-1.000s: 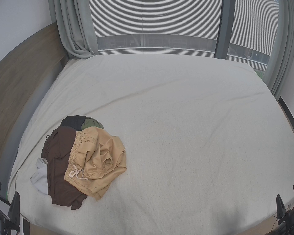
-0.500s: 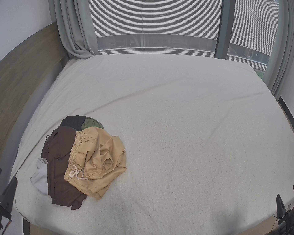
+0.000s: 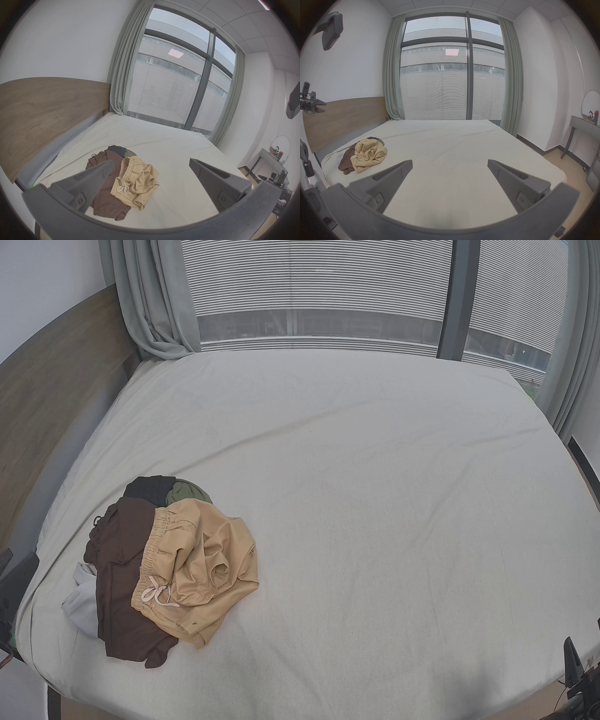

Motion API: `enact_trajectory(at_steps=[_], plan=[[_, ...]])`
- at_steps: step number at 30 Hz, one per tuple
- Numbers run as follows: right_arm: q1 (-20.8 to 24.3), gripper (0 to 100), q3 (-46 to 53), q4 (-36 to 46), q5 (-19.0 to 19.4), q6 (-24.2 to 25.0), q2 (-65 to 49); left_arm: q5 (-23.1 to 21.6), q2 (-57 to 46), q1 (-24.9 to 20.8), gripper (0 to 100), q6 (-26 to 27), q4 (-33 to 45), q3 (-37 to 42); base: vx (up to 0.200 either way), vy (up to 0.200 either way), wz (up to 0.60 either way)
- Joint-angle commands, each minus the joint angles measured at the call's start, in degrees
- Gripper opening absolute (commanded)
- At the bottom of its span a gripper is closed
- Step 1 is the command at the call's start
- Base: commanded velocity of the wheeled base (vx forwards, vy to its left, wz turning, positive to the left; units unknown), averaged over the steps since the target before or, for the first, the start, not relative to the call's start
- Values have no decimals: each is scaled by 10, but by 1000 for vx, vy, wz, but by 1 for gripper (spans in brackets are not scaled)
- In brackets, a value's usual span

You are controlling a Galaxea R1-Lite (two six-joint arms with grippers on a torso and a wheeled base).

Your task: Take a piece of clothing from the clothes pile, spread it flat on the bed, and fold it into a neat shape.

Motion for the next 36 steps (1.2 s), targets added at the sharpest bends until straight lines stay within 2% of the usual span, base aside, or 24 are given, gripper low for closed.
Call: enact_trajectory(at_steps=[1, 12, 24, 28, 36], plan=[[0, 100, 10, 0, 0, 0, -8, -5, 47, 2, 100, -1, -16, -2, 0, 0, 0], [1, 100, 10, 0, 0, 0, -8, -8, 119, 4, 100, -1, -74, -2, 0, 0, 0], [1, 100, 10, 0, 0, 0, -8, -92, 183, 42, 100, -21, -93, -11, 0, 0, 0], [1, 100, 10, 0, 0, 0, -8, -119, 221, 59, 100, -21, -135, -12, 0, 0, 0], [0, 100, 10, 0, 0, 0, -8, -158, 293, 62, 100, -25, -180, -10, 0, 0, 0]])
